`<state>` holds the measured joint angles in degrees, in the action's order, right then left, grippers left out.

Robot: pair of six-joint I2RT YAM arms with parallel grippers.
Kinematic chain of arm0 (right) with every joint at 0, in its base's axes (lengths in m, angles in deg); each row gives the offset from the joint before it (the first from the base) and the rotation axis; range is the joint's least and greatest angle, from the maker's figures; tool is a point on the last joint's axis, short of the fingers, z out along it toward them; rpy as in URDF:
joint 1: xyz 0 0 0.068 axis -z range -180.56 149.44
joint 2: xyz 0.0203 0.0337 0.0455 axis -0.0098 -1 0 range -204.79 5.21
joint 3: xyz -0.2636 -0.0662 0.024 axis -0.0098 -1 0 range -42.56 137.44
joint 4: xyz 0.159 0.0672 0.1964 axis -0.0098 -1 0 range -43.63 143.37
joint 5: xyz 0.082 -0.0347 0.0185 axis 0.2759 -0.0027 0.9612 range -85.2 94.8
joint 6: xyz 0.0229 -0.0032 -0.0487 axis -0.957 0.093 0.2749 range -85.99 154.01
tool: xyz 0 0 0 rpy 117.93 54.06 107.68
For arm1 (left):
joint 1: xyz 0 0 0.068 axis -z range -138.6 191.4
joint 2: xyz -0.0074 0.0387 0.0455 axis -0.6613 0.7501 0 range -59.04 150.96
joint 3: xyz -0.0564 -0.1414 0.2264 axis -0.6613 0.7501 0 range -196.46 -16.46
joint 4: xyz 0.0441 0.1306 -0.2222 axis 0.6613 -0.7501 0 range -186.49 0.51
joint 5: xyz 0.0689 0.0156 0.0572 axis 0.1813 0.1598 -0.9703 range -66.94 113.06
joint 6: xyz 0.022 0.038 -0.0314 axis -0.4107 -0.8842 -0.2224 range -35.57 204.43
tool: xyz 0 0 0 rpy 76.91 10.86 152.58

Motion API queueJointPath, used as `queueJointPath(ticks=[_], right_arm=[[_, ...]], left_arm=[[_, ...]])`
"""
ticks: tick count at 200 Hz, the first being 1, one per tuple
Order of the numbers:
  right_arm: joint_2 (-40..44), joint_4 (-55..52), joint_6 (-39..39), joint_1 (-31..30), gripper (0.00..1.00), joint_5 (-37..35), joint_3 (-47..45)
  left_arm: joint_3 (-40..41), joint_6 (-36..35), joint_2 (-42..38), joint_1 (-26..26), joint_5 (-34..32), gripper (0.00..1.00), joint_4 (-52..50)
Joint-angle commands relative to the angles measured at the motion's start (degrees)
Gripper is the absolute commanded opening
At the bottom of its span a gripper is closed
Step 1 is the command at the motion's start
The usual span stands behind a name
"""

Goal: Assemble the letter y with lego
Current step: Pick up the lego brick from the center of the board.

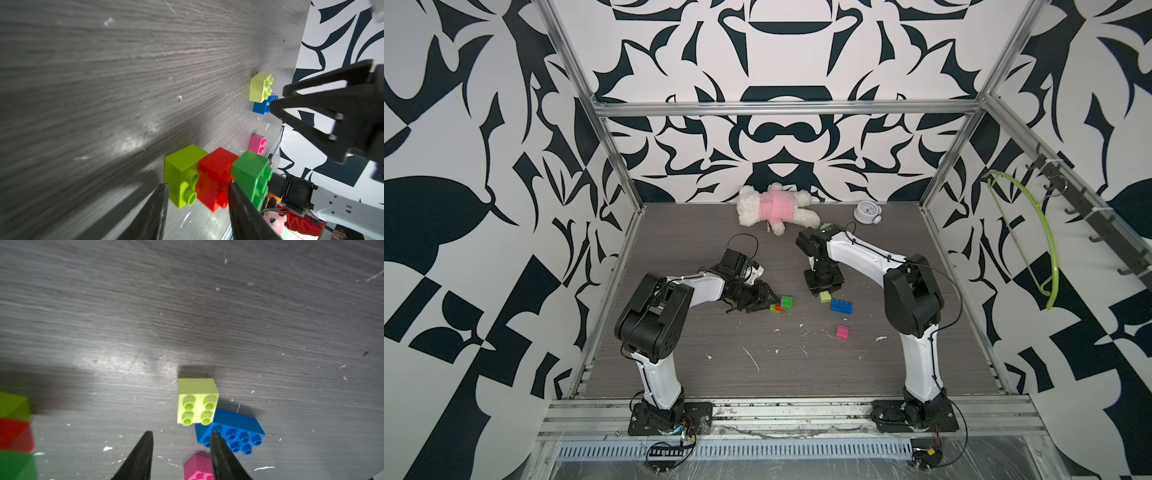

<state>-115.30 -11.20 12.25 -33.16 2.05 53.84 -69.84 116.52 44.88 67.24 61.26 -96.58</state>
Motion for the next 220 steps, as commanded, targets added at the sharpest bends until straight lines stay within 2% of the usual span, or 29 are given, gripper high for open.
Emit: queueJointPath(ticks=[1, 131, 220], right_arm=[[0.4, -1.9, 1.3, 0.1, 0.48, -1.7, 1.8], [-1.0, 1.3, 1.9, 3.2, 0.48, 2.8, -0.5], [-2.1, 2.6, 2.1, 4.0, 0.42, 5.3, -1.7]], left_arm=[[1.6, -0.9, 1.8, 0.2, -4.5, 0.51, -4.0], [1.6, -0.9, 1.9, 0.2, -4.7, 0.51, -4.1], [1.4, -0.9, 2.1, 0.2, -4.7, 0.50, -4.2]])
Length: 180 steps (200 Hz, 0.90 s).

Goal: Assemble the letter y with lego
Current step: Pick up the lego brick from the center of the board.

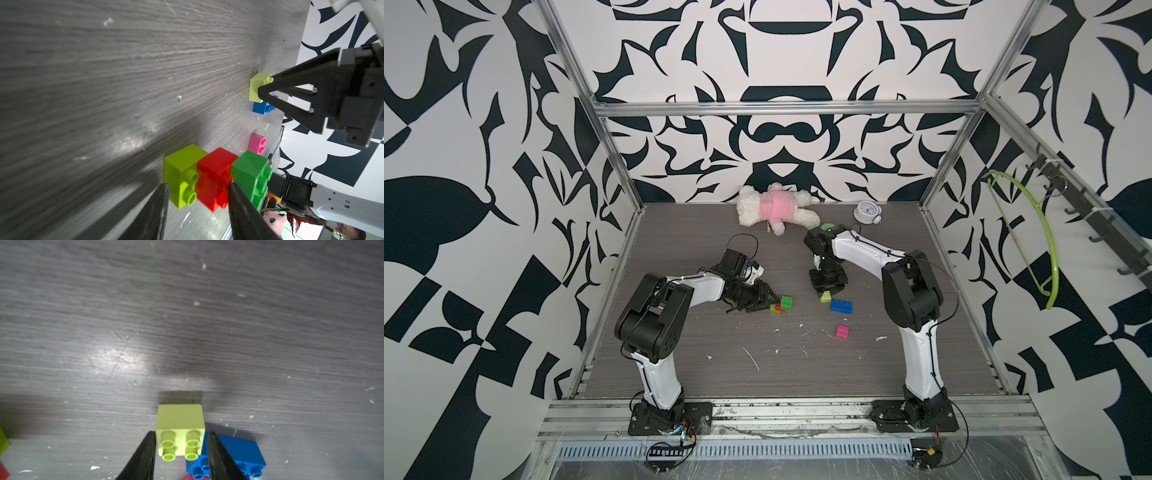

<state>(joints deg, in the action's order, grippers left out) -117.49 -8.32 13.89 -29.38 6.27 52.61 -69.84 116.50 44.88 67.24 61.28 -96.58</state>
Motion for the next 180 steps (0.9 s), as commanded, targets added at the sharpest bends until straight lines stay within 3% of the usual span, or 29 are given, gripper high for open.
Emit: queueJointPath(ticks=[1, 85, 150, 180], right_arm=[[0.2, -0.3, 0.4, 0.3, 0.42, 1.1, -0.5], [4.4, 0.8, 3.5, 0.4, 0.27, 0.9, -1.3], [15.1, -1.4, 29.1, 0.4, 0.24, 0.4, -8.1], [19.7, 0.9, 43.0, 0.0, 0.24, 4.3, -14.5]], left_arm=[[1.4, -0.9, 2.1, 0.2, -4.8, 0.50, -4.2], [1.4, -1.0, 2.3, 0.2, -4.8, 0.50, -4.2], [1.4, -1.0, 2.3, 0.2, -4.6, 0.50, -4.3], [1.4, -1.0, 2.2, 0.2, -4.6, 0.50, -4.3]])
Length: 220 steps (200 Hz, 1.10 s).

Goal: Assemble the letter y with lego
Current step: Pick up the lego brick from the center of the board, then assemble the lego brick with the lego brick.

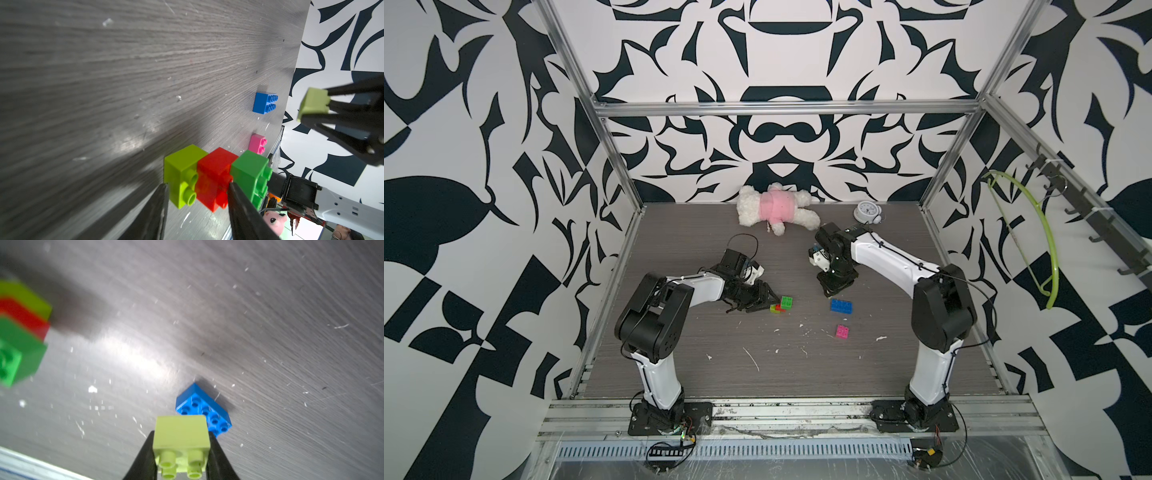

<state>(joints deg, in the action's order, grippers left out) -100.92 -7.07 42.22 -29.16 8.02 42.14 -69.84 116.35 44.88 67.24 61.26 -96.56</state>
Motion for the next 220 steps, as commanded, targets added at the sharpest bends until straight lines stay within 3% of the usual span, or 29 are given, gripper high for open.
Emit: queueJointPath(ticks=[1, 78, 220], right_arm=[[3.2, -0.3, 15.0, -0.2, 0.24, 2.5, -4.3], [0.7, 1.5, 29.4, -0.2, 0.19, 3.3, -3.6], [-6.1, -1.9, 33.2, 0.1, 0.18, -1.9, 1.3]], left_arm=[[1.4, -0.8, 2.2, 0.1, -4.6, 0.50, -4.3], [1.3, -0.8, 2.5, 0.2, -4.5, 0.50, -4.4], [1.3, -0.9, 2.2, 0.1, -4.5, 0.50, -4.4]])
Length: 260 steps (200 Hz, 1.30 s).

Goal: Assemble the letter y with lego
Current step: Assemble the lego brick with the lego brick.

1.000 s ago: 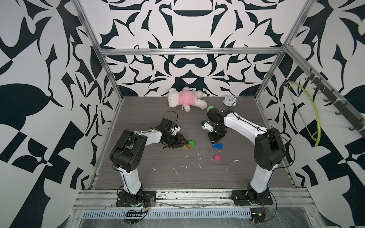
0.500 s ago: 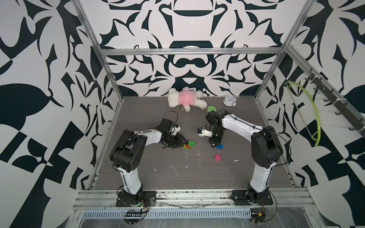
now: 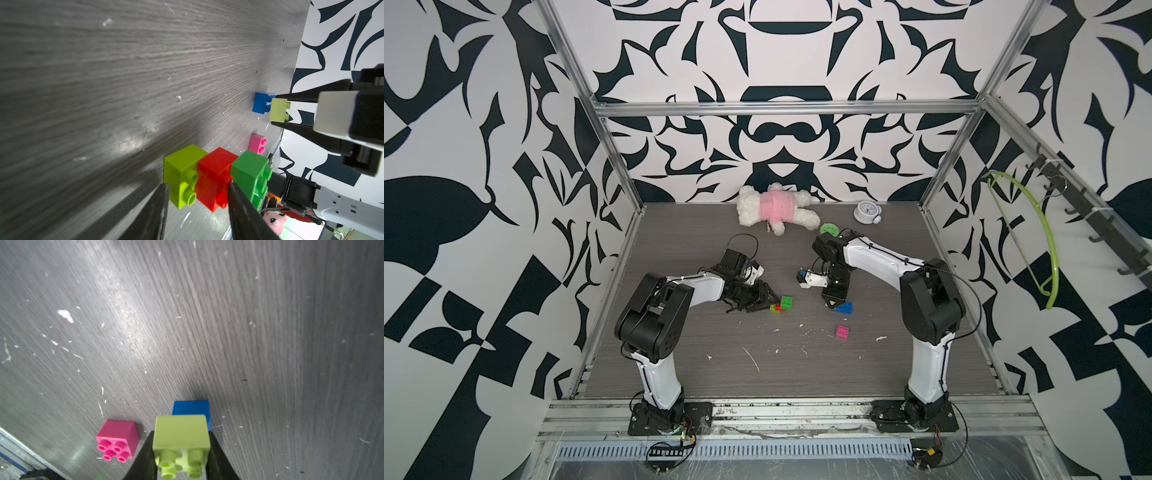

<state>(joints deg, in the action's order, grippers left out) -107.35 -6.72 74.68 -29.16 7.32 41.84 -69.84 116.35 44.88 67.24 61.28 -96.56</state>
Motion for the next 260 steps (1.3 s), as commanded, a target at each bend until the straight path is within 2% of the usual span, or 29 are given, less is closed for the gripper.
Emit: queueJointPath(ticks=[1, 90, 169, 260], right_arm=[[0.3, -2.2, 0.8, 0.1, 0.18, -1.2, 1.6], [-2.3, -2.2, 1.4, 0.2, 0.17, -1.5, 1.9], [-2.5, 1.7, 1.9, 0.7, 0.12, -3.6, -2.6], [0.1, 5.7, -0.5, 1.6, 0.10, 1.9, -4.2]], left_arm=[[1.3, -0.9, 2.3, 0.1, -4.7, 0.50, -4.4], [1.2, -0.9, 2.3, 0.1, -4.7, 0.50, -4.5], [1.1, -0.9, 2.2, 0.1, -4.6, 0.50, -4.6], [0.9, -0.9, 2.5, 0.1, -4.7, 0.50, -4.8]])
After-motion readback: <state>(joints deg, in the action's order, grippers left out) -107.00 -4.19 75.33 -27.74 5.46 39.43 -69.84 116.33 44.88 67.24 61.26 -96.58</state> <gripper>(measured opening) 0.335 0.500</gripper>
